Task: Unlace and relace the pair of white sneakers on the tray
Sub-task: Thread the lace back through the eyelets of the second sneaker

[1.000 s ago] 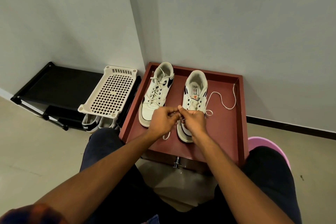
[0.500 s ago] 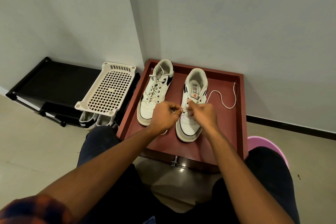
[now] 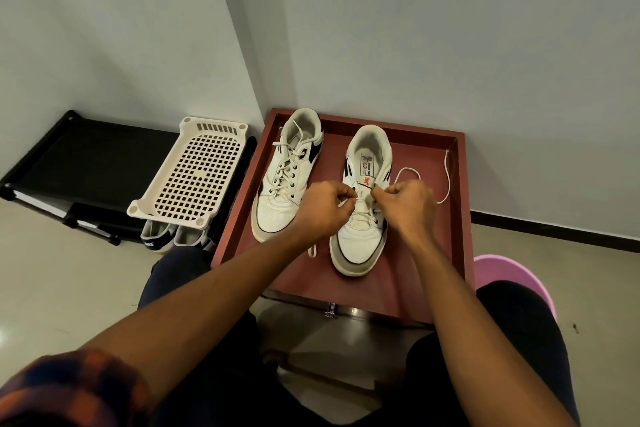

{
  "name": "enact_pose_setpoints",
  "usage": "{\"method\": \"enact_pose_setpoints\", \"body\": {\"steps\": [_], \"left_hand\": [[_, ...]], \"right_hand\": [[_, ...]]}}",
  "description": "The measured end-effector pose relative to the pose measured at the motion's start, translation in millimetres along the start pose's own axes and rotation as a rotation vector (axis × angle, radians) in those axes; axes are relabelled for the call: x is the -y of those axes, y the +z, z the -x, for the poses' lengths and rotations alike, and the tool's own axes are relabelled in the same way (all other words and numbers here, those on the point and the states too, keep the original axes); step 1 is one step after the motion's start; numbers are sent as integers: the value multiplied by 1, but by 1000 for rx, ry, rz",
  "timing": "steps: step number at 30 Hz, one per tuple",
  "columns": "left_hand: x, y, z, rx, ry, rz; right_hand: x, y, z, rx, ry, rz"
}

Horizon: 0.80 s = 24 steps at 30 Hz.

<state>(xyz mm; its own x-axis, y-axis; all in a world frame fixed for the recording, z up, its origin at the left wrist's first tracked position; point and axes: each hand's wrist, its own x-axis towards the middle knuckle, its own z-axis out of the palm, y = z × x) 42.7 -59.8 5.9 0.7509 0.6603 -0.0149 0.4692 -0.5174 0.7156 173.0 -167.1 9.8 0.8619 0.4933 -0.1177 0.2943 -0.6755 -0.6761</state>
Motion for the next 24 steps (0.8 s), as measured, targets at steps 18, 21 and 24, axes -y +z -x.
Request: {"method": "enact_pose_setpoints", "body": {"steps": [18,21,24], "left_hand": [[-24,16,-16,120,127,-262],[-26,13,-18,119,136,-294],[-26,14,-18,120,122,-300]], "right_hand": [[-20,-6,-17,210,130,-271],[-18,-6,-16,211,140,-280],[-19,-6,-15,210,147,-294]]}}
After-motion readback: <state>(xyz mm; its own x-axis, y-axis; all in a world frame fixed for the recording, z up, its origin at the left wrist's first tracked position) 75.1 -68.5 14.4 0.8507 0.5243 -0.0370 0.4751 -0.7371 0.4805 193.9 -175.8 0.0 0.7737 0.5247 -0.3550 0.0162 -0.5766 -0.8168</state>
